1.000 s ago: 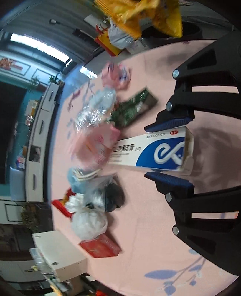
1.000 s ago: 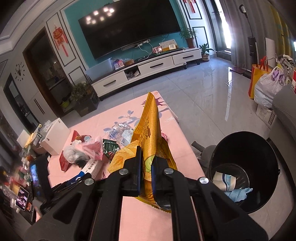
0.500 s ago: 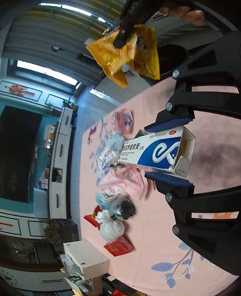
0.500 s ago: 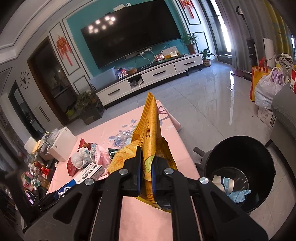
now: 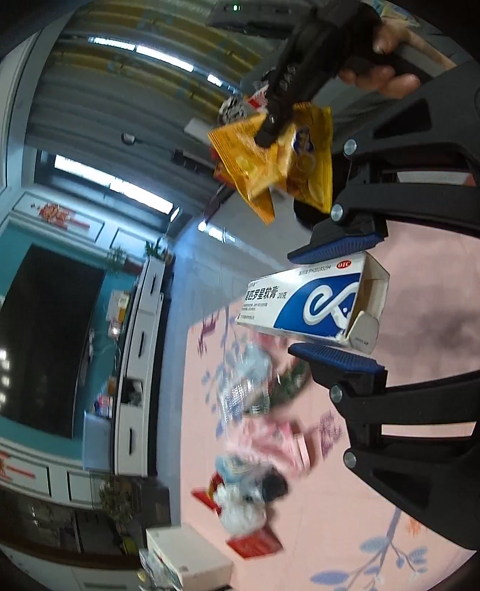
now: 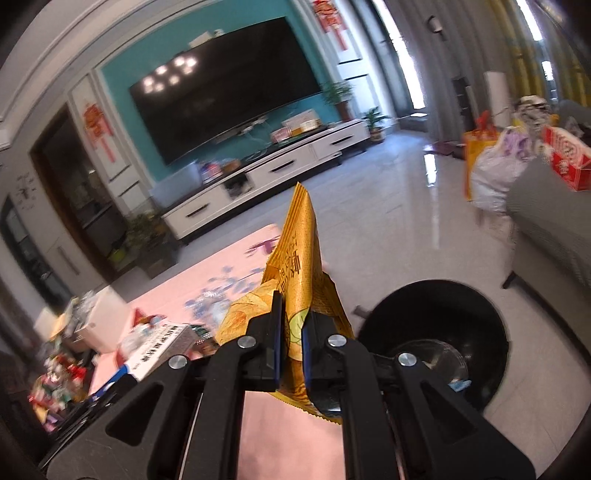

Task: Collect trash
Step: 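Carry chip bag and ointment box over the black bin and release both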

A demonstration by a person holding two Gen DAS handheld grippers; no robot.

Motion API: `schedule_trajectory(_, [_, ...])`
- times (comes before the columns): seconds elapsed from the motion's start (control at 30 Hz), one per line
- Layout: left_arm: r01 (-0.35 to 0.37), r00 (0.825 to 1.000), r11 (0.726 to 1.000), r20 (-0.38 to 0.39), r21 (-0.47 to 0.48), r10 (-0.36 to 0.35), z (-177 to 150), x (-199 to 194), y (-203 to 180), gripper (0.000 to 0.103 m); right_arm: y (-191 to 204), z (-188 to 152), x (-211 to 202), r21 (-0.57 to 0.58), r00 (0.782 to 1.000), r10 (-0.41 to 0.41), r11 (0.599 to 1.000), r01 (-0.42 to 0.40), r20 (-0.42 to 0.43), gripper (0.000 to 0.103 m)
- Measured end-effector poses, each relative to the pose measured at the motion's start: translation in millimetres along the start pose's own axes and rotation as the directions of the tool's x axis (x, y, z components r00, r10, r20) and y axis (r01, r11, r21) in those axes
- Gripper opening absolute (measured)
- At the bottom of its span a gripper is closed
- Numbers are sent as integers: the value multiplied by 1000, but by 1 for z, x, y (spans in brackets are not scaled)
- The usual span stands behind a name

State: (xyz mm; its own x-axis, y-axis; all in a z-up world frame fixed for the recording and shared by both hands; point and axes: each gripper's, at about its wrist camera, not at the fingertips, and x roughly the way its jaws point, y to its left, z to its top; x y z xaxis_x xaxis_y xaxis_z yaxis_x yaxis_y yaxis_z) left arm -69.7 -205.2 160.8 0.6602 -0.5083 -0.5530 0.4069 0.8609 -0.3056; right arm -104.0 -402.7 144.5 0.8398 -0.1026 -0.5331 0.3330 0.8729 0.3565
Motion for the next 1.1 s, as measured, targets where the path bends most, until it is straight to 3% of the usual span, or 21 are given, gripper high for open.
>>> schedule_trajectory(0.1, [33, 999, 999, 14, 22, -34, 1, 7, -24, 45, -14, 3, -1, 15, 995, -97, 995, 97, 22, 9])
schedule_trajectory(0.47, [186, 979, 980, -103, 74, -178, -11, 70, -97, 45, -84, 4, -12, 141, 970, -242, 962, 235, 31, 10])
schedule_trajectory(0.63, [268, 947, 961, -203, 66, -250, -25, 108, -125, 45, -114, -1, -5, 194, 949, -313, 930, 311, -21, 10])
schedule_trajectory(0.77, [306, 921, 950, -271, 56, -281, -36, 134, -138, 45, -131, -5, 4, 224, 943, -325, 916, 332, -67, 10])
schedule_trajectory(1.1, [330, 877, 943, -382, 36, -292, -63, 177, -150, 45, -150, -7, 24, 239, 921, -360, 891, 387, -148, 10])
